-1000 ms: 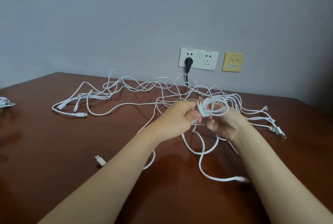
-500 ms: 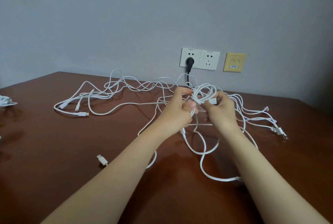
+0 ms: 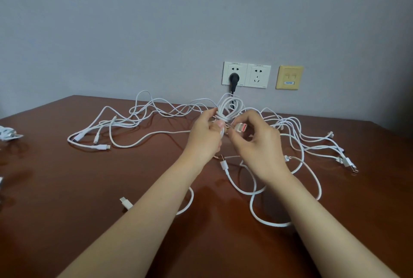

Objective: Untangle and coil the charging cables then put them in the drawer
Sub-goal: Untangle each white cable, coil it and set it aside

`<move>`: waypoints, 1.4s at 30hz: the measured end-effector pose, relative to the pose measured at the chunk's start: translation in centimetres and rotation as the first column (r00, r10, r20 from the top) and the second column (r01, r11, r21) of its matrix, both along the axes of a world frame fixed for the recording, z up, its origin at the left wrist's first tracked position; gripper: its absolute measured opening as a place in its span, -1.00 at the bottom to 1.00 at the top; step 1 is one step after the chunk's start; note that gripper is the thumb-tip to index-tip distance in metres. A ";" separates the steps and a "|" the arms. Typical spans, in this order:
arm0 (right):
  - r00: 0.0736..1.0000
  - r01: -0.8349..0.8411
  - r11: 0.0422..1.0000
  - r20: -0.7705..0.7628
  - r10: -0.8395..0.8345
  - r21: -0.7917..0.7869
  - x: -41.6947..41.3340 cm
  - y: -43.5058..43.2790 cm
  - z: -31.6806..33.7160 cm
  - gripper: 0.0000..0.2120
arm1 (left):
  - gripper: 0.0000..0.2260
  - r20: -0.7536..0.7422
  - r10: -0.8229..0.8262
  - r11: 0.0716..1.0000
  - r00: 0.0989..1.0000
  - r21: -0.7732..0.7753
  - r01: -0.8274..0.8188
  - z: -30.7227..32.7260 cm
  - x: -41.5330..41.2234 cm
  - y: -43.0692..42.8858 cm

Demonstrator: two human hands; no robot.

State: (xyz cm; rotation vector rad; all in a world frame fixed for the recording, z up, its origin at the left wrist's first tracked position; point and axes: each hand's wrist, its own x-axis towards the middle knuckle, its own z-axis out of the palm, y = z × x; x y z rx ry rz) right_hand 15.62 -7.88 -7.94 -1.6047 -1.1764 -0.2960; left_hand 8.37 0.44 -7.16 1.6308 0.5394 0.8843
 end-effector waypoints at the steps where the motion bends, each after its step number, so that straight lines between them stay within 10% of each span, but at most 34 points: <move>1: 0.999 -0.041 0.999 -0.010 0.041 -0.016 -0.2 0.1 0.0 -0.89 | -0.70 -0.035 0.033 0.997 0.999 0.071 -0.031 -0.1 -0.1 0.2; 13: 0.909 -0.108 0.974 -0.376 0.178 0.200 -0.8 0.7 -0.1 -0.85 | -0.60 -0.075 0.182 0.892 0.980 0.432 -0.133 -0.9 0.1 -1.8; 33: 0.511 -0.084 0.955 -0.810 0.286 0.284 -1.3 1.0 1.0 -0.90 | -0.66 0.099 0.034 0.998 0.994 0.042 -0.038 -1.6 0.8 -1.7; 42: 0.476 -0.191 0.921 -0.788 0.390 0.340 -1.4 0.4 1.7 -0.82 | -0.78 0.198 -0.079 0.964 0.977 -0.235 0.126 0.0 0.1 -1.8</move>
